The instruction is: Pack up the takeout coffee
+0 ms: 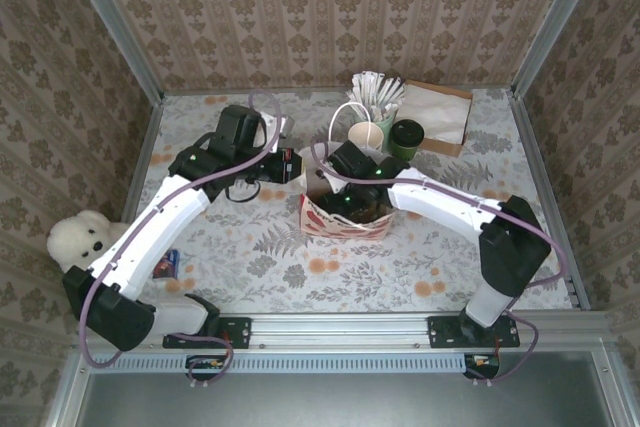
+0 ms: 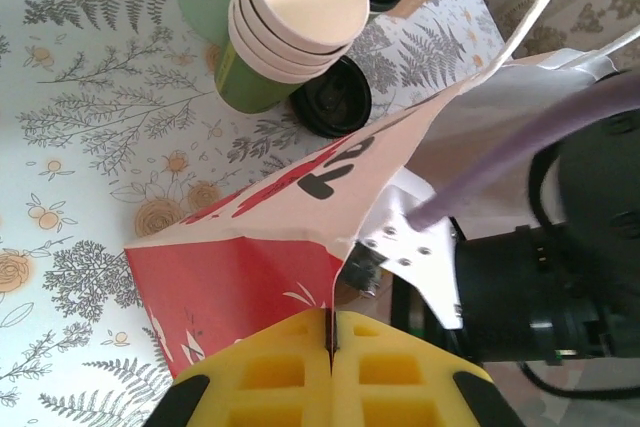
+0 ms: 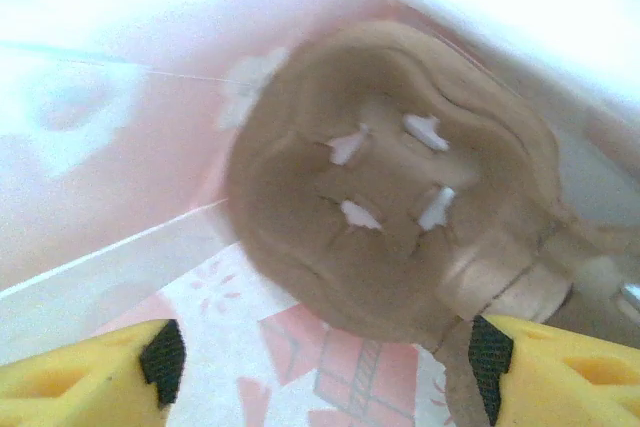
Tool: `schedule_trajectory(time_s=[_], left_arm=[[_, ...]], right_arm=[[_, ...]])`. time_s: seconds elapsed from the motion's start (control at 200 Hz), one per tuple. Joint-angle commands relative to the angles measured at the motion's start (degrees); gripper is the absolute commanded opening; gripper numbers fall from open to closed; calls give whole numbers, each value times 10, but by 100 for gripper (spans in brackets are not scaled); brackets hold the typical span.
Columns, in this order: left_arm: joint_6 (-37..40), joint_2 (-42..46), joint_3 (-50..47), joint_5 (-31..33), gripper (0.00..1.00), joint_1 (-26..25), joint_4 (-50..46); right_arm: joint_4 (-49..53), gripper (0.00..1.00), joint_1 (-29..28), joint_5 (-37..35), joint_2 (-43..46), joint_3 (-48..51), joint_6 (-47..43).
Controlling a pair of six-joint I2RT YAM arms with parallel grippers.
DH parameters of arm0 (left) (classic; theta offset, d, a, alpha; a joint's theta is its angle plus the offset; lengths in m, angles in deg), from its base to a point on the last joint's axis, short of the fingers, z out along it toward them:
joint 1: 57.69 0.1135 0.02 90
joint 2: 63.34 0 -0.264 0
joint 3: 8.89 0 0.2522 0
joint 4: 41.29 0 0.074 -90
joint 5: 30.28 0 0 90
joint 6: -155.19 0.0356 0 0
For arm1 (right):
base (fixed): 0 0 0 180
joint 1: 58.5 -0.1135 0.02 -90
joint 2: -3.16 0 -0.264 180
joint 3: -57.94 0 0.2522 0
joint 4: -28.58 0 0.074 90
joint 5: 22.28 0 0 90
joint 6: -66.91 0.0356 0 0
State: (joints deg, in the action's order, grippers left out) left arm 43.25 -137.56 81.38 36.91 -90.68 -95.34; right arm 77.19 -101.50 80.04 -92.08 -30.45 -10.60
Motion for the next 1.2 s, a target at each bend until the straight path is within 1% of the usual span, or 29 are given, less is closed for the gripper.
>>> schedule_trajectory(time_s=[0.0, 0.075, 0.13, 0.26, 0.35, 0.505, 0.6, 0.685, 0.82, 0.85, 0.92, 1.05, 1.145, 1.195], left_arm=[[44, -7, 37, -20, 0, 2, -52], [57, -9, 49, -23, 0, 3, -67], [61, -8, 53, -22, 0, 5, -68], [77, -8, 60, -29, 0, 14, -74], [86, -12, 68, -28, 0, 19, -73], [91, -19, 71, -35, 0, 26, -67], [94, -23, 69, -39, 0, 27, -63], [98, -24, 66, -42, 0, 27, -60], [101, -21, 47, -43, 0, 27, -53], [101, -21, 43, -43, 2, 27, -51], [100, -22, 37, -42, 2, 28, -49], [108, -25, 38, -42, 2, 30, -51], [110, -25, 39, -35, 2, 34, -56], [110, -25, 40, -35, 2, 37, -58]], right_arm=[[23, 88, 0, 63, -7, -15, -129], [61, 93, 0, 59, -28, -32, -188], [89, 100, 0, 52, -47, -48, -220], [115, 100, 0, 43, -78, -71, -267], [90, 100, 0, 47, -74, -57, -288], [39, 100, -5, 7, -62, -15, -334], [46, 100, -5, -17, -76, -12, -357], [53, 100, -6, -29, -88, -20, -360], [52, 99, -11, -86, -120, -47, -322], [47, 99, -13, -102, -125, -47, -318], [30, 99, -16, -122, -134, -38, -328], [31, 100, -16, -149, -159, -41, -340], [35, 100, -19, -198, -173, -48, -337], [45, 100, -20, -195, -172, -55, -334]])
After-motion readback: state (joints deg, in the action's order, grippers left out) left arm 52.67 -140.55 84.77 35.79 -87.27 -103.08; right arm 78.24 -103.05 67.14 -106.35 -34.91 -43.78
